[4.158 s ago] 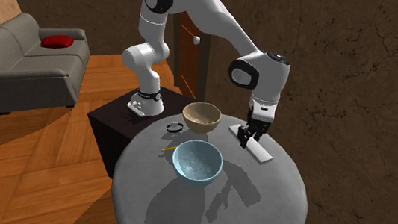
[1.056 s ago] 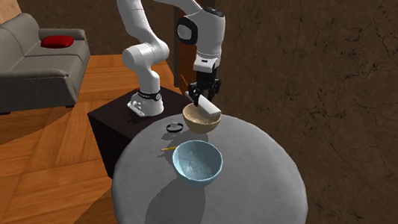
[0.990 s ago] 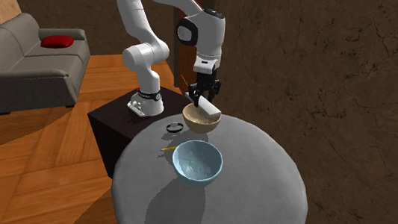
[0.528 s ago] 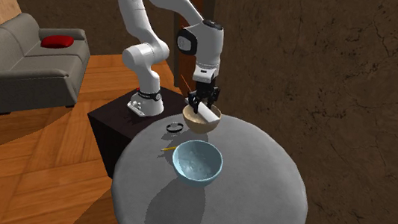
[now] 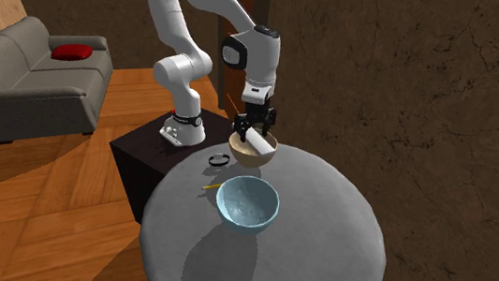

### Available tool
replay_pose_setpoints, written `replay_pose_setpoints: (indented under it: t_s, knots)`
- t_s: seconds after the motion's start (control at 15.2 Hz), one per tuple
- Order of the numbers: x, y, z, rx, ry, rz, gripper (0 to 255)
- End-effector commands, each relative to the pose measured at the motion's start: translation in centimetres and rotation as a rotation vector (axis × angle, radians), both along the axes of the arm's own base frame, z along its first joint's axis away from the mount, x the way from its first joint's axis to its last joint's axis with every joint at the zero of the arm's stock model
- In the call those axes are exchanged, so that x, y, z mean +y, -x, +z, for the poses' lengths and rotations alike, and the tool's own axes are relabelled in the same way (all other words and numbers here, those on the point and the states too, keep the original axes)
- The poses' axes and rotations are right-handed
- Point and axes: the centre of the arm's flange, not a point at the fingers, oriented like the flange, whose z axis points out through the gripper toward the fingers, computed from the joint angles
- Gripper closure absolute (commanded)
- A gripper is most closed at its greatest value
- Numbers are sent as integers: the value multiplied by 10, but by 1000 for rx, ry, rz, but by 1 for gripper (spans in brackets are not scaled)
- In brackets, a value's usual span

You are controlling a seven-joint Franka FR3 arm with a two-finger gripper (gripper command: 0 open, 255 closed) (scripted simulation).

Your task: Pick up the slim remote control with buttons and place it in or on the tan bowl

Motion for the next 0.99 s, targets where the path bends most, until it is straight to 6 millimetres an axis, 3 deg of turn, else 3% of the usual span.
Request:
replay_pose_setpoints:
  t_s: [0.0,0.2,0.46,0.92]
  knots:
    - [0,0,0,0,0,0,0]
    - [0,0,0,0,0,0,0]
    - [1,0,50,0,0,0,0]
    - [1,0,50,0,0,0,0]
